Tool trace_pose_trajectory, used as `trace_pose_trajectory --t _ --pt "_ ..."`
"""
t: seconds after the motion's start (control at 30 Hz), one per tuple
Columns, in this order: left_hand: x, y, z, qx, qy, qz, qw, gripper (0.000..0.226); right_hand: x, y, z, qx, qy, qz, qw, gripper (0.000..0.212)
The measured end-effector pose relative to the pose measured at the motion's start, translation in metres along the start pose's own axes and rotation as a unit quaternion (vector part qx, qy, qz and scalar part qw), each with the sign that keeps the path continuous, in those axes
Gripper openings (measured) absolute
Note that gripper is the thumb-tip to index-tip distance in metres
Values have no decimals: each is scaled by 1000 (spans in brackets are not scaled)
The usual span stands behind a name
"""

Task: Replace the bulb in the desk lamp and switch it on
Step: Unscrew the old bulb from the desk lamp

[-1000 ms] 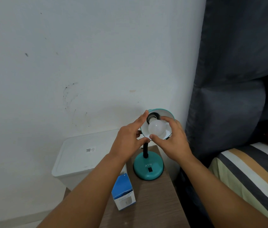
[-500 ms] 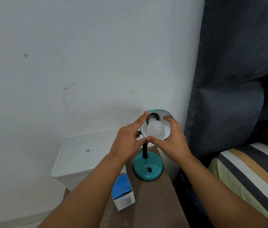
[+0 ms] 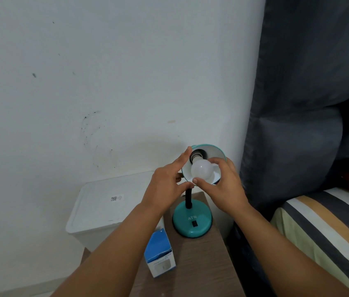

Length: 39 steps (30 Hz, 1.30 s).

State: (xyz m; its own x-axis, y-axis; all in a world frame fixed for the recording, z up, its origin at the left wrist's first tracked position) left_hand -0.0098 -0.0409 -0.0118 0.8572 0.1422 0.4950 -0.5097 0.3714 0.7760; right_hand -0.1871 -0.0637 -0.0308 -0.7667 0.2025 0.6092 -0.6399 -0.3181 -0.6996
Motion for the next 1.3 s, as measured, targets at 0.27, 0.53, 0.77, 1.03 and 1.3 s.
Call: trace_pose_trajectory --t 0.27,0.53,0.77,1.03,1.3 --pt "-2 2 -3 -6 6 -5 1000 93 1 -1 -4 12 -10 27 1000 80" --pt "-1 0 -2 0 2 0 1000 95 1 -3 -1 5 -18 22 1000 59" --pt "-1 5 -2 0 6 3 1000 91 1 -3 -4 -28 -6 14 999 82" --pt "-1 5 -3 4 7 4 1000 94 1 -1 -3 3 -3 10 1000 60" --pt "0 11 -5 4 7 -2 1000 88 -2 -4 -5 -48 7 -4 999 77"
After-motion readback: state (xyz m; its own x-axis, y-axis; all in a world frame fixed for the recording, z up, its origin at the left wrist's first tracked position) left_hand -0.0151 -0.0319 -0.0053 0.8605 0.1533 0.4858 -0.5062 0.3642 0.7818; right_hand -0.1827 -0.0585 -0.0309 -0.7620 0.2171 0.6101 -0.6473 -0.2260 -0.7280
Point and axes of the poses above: each hand's wrist, its own z-axis towards the middle knuckle, its own x-axis out of the back of the hand, y = z × x, the point moved 2 cm from there along z, towards the middle knuckle, and after that the axes turned 13 degrees about -z, right-handed, at the moved point
